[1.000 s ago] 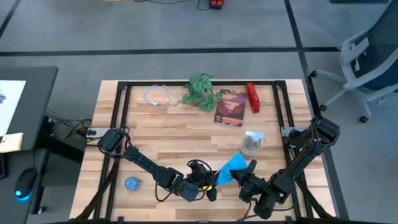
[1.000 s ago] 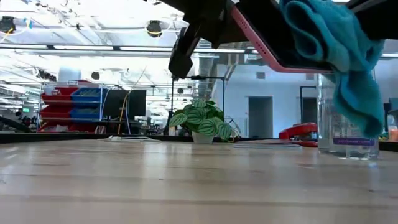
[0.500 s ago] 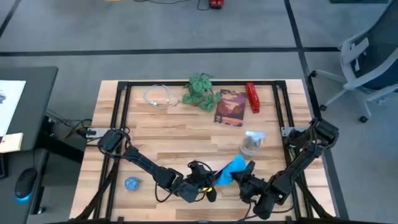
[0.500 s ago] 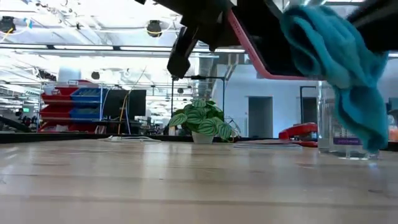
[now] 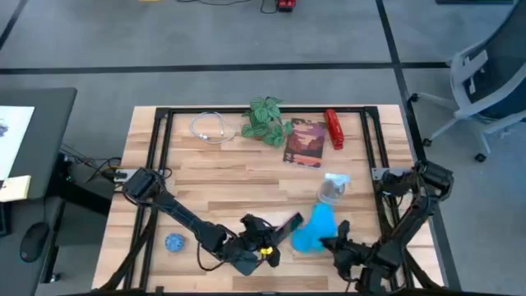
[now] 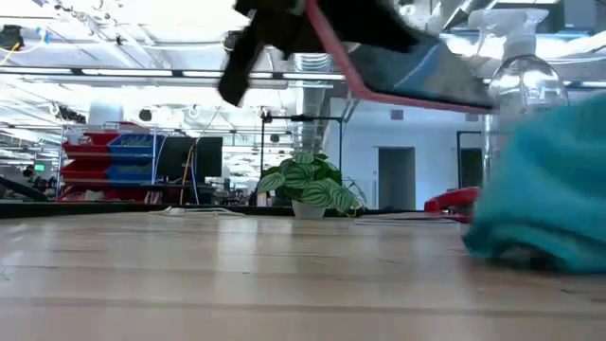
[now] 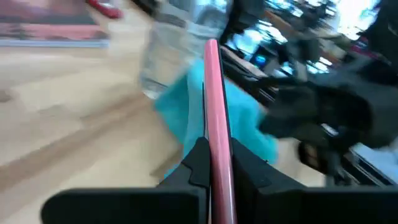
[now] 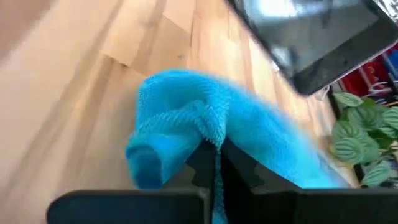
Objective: Apply microfiber cloth
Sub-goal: Wipe the back and front of the pink cellphone with the blue microfiber cloth
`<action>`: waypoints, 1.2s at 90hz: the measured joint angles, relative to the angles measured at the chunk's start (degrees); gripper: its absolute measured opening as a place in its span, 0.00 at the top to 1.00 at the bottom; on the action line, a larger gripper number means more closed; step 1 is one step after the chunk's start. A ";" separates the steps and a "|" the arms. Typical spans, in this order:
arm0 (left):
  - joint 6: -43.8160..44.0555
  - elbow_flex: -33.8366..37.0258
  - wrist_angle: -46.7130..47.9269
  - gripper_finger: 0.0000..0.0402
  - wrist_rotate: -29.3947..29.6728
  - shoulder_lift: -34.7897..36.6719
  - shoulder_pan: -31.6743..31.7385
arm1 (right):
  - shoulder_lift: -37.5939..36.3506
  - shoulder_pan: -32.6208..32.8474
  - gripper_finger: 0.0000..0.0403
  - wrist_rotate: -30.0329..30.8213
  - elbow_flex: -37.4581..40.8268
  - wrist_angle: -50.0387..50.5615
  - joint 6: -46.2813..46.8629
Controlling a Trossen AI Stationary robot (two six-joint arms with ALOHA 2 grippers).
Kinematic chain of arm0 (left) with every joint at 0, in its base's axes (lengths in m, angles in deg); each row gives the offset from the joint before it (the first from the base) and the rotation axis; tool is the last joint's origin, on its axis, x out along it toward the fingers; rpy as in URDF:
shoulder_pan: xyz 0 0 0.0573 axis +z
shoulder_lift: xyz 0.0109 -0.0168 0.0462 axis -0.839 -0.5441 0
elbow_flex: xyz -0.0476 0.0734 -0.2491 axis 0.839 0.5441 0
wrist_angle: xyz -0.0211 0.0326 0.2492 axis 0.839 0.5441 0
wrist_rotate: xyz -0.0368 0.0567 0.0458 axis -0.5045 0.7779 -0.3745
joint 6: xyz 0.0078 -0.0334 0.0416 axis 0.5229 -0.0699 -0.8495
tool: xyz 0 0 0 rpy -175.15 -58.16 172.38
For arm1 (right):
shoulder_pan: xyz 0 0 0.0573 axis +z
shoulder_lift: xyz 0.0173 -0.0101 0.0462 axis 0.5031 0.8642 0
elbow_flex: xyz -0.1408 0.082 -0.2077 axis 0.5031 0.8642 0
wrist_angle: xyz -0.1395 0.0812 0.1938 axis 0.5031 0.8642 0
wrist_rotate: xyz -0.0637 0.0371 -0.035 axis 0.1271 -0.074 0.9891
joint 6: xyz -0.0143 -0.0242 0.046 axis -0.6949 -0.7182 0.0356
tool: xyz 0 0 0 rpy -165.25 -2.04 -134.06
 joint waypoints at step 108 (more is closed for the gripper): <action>50.93 0.26 52.70 0.63 -18.56 1.25 -2.44 | 0.09 3.82 1.00 1.94 1.14 -0.96 7.36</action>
